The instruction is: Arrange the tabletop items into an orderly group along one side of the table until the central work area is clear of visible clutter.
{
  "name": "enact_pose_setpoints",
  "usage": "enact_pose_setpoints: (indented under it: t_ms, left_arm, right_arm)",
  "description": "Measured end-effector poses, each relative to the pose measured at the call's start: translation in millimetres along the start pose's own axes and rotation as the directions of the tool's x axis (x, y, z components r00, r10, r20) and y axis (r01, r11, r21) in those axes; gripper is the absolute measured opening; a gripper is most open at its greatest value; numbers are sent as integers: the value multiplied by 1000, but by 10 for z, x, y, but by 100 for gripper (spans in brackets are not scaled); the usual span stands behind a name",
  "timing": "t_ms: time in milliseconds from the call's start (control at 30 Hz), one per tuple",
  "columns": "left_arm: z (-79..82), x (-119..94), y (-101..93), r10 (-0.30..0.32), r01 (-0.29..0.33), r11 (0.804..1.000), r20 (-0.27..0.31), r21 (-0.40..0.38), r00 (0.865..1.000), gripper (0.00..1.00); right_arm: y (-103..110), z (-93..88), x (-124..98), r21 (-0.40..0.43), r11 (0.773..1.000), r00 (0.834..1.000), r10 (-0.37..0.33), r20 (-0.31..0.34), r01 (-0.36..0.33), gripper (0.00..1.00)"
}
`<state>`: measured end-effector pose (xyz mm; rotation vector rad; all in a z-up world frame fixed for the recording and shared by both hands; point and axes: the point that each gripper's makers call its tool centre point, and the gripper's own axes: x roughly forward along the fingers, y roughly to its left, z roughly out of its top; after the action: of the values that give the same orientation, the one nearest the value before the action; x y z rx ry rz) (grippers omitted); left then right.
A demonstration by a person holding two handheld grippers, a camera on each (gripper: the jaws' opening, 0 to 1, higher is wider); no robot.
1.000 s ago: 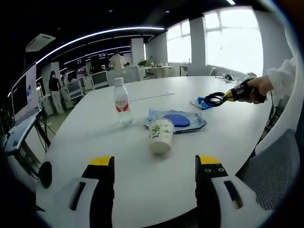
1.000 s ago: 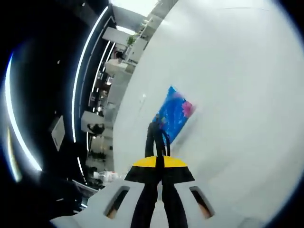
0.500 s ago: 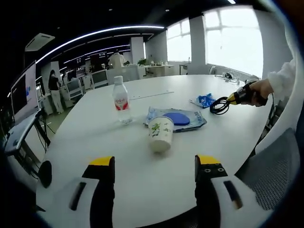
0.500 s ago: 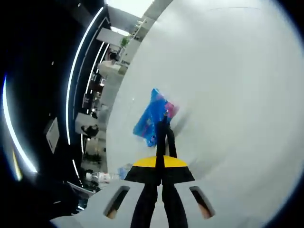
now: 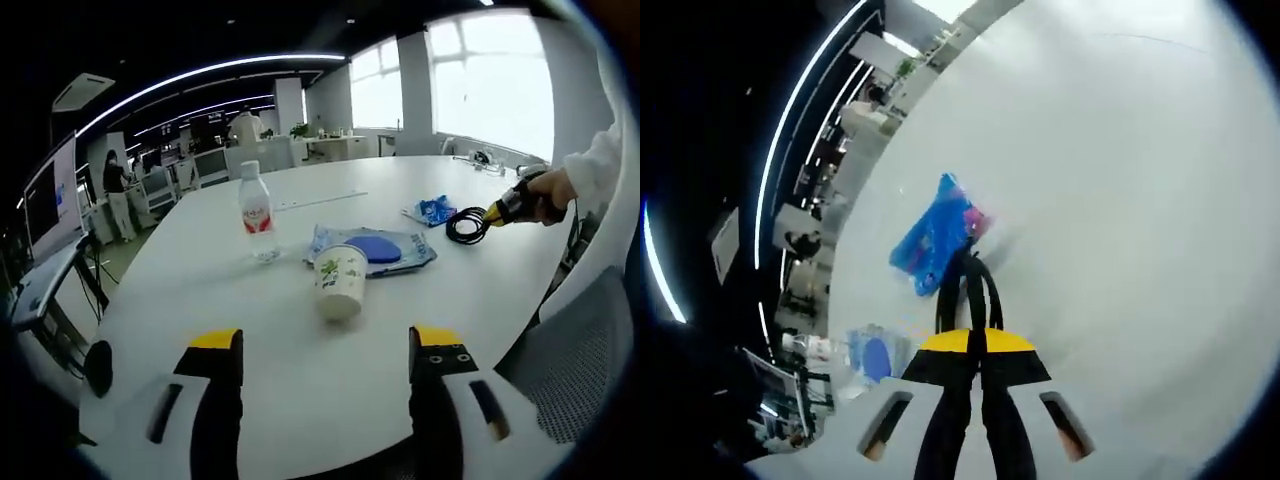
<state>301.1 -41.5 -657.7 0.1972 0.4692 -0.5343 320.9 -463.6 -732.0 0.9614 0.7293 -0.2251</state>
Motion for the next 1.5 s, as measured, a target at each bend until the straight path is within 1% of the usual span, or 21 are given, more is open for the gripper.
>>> enact_pose_setpoints:
  t_ms: [67, 133, 200, 300, 467, 567, 633, 667, 767, 867, 933, 967, 1000, 1100, 1133, 1233, 1267, 1300, 1333, 1400, 1500]
  left_arm:
    - [0, -1, 5, 1, -1, 1000, 1, -3, 1000, 68]
    - [-5, 0, 6, 1, -1, 1000, -2, -2, 1000, 68]
    - [-14, 6, -4, -3, 3, 1000, -7, 0, 1000, 68]
    - [-24, 13, -23, -11, 11, 1000, -13, 6, 1000, 67]
    - [-35, 14, -33, -13, 14, 1000, -19, 10, 1000, 67]
    - [-32, 11, -30, -12, 12, 1000, -17, 8, 1000, 66]
    - [-24, 10, -30, -11, 11, 1000, -13, 8, 1000, 66]
    - [-25, 10, -31, -11, 12, 1000, -14, 9, 1000, 66]
    - [-35, 14, -34, -14, 15, 1000, -18, 11, 1000, 66]
    - [-33, 12, -34, -13, 13, 1000, -18, 12, 1000, 66]
    - [-35, 11, -24, -9, 9, 1000, -18, 11, 1000, 66]
    - [-29, 7, -16, -6, 6, 1000, -15, 9, 1000, 66]
    - [-23, 3, -11, -4, 4, 1000, -12, 9, 1000, 66]
    - [-10, -4, -10, -2, 2, 1000, -6, 9, 1000, 65]
    - [-14, -1, -15, -5, 5, 1000, -8, 10, 1000, 65]
    - [-30, 7, -29, -11, 11, 1000, -15, 19, 1000, 64]
    - [-29, 6, -30, -11, 11, 1000, -15, 21, 1000, 64]
    - [-31, 5, -28, -10, 10, 1000, -15, 21, 1000, 64]
    - [-33, 3, -26, -9, 9, 1000, -16, 21, 1000, 64]
    - [-33, 3, -19, -7, 8, 1000, -16, 19, 1000, 64]
    - [-34, 4, -19, -9, 9, 1000, -17, 19, 1000, 64]
  right_arm:
    - [-36, 28, 19, -26, 1000, 1000, -14, 3, 14, 0]
    - [-114, 9, 16, -95, 994, 998, -57, 0, 57, 0]
    - [-186, 34, 57, -161, 983, 996, -92, -18, 88, 0]
    - [-218, 5, 73, -229, 966, 992, -127, -9, 121, 1]
    - [-317, -4, 152, -280, 949, 988, -155, -6, 147, 1]
    - [-308, -10, 159, -293, 944, 987, -161, -3, 153, 2]
    - [-319, -8, 176, -343, 925, 985, -175, -7, 162, 2]
    - [-322, -12, 175, -382, 909, 983, -184, -8, 167, 2]
    - [-313, -26, 177, -438, 883, 981, -192, -6, 170, 3]
    - [-309, -41, 179, -452, 876, 981, -193, -5, 170, 3]
    - [-304, -51, 172, -451, 876, 981, -193, -3, 171, 3]
    - [-297, -58, 171, -459, 871, 981, -196, -1, 173, 4]
    - [-292, -63, 171, -472, 864, 980, -200, -2, 175, 4]
    - [-250, -90, 146, -551, 814, 976, -217, -1, 181, 4]
    - [-244, -96, 143, -560, 809, 976, -218, -1, 180, 5]
    - [-187, -130, 108, -624, 763, 976, -219, -4, 169, 6]
    - [-175, -139, 100, -630, 759, 975, -220, -5, 168, 6]
    - [-179, -131, 97, -645, 747, 975, -220, -8, 164, 6]
    - [-176, -134, 95, -654, 740, 976, -219, -9, 160, 7]
    - [-161, -142, 83, -662, 734, 976, -216, -14, 153, 7]
    - [-143, -135, 69, -681, 717, 975, -220, -18, 149, 8]
